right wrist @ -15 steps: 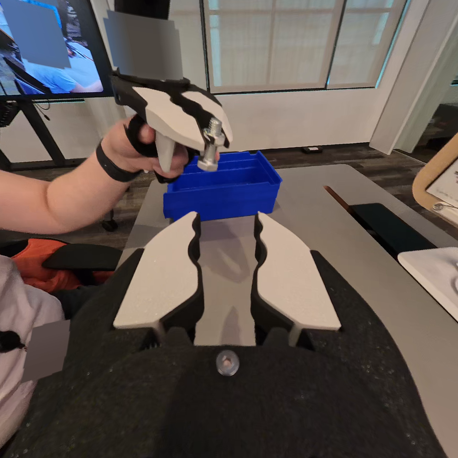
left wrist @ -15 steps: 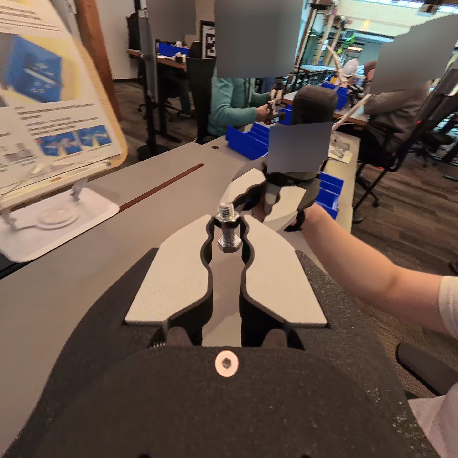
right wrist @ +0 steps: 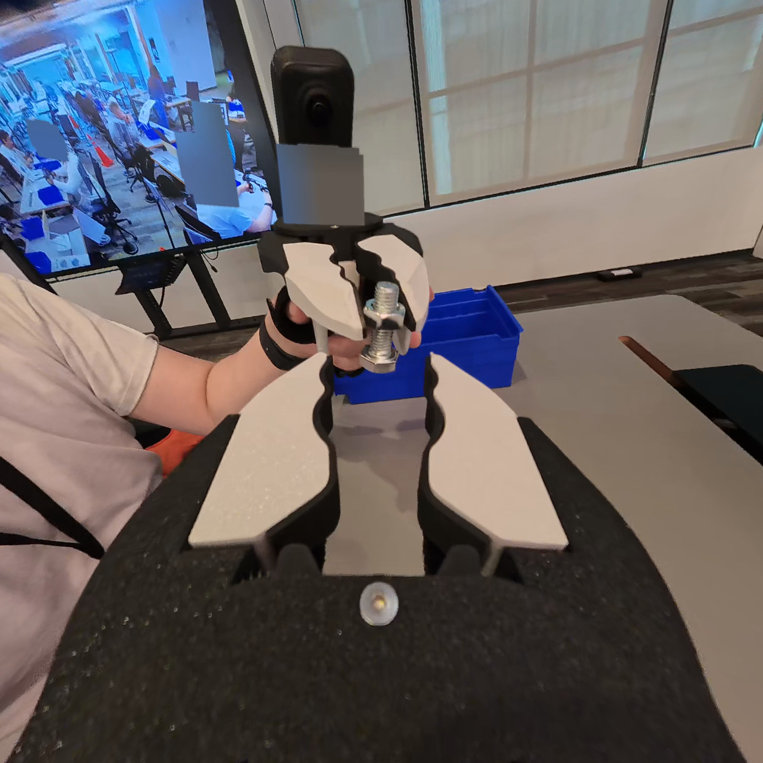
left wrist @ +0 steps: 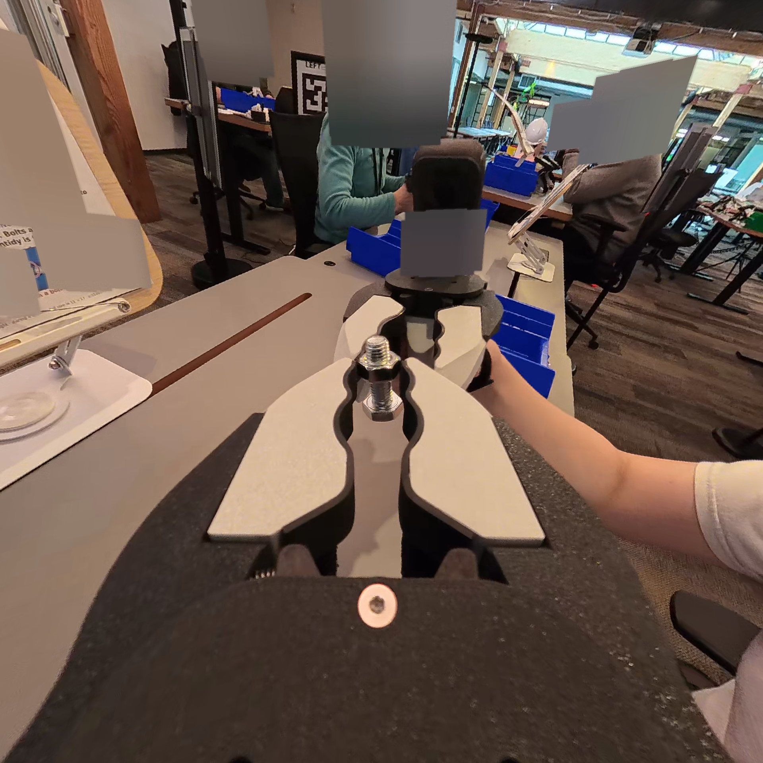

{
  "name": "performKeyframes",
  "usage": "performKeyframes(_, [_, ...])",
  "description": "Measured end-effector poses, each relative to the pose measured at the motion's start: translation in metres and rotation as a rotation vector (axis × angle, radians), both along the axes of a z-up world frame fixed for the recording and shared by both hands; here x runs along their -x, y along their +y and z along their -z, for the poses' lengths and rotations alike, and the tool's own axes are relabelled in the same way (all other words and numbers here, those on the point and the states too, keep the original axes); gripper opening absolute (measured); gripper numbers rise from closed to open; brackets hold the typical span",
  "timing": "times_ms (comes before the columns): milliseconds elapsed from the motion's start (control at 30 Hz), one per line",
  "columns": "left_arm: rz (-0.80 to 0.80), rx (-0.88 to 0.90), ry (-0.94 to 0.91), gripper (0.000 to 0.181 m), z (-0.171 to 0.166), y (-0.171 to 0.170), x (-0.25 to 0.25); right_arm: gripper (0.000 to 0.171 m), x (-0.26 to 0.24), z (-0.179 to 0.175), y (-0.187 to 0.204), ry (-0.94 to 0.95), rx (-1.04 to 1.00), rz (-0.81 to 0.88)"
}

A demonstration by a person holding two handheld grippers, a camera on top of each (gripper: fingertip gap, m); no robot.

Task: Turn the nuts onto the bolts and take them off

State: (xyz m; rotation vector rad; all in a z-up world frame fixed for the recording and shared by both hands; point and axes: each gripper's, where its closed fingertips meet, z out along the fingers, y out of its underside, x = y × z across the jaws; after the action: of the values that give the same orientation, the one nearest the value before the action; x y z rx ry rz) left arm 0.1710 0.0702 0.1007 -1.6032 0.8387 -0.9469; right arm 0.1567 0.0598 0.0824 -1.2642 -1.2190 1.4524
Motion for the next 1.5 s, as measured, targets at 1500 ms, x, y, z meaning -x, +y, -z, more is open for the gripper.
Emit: performKeyframes(1500, [0.292, -0.153, -0.203, 0.019, -0.022, -0.025, -0.009, 0.019, -0.004, -0.021, -0.018, 0.094, -0.118, -0.022])
